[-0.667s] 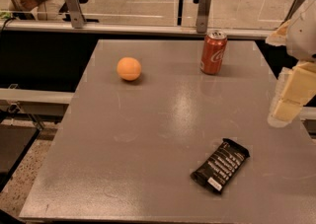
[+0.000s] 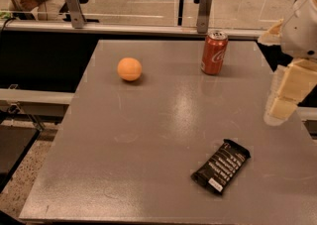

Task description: Move rxbar chocolate near coke can

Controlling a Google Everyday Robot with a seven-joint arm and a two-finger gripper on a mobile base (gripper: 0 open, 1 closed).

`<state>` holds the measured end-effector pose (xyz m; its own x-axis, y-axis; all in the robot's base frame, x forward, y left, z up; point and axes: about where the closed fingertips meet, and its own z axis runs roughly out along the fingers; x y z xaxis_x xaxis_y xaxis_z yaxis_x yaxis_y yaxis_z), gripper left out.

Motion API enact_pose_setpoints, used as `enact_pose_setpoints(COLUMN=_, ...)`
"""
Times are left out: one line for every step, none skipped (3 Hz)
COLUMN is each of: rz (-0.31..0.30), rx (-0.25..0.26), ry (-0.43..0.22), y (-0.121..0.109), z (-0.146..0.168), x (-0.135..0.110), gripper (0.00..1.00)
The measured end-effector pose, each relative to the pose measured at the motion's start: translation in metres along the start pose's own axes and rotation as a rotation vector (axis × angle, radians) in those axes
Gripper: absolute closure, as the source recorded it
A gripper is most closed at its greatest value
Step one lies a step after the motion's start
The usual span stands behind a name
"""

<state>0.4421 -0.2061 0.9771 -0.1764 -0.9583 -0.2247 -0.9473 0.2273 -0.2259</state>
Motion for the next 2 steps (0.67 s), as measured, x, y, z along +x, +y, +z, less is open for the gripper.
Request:
enact_pose_setpoints(rz=-0.141, rx=-0.114, ry=-0.087, y=0.018, z=0.021, x=-0.026, gripper=0.0)
enact_pose_setpoints(rz=-0.26, rx=-0.191, ry=-0.129, y=0.045, z=0.039, x=-0.036, gripper=0.0)
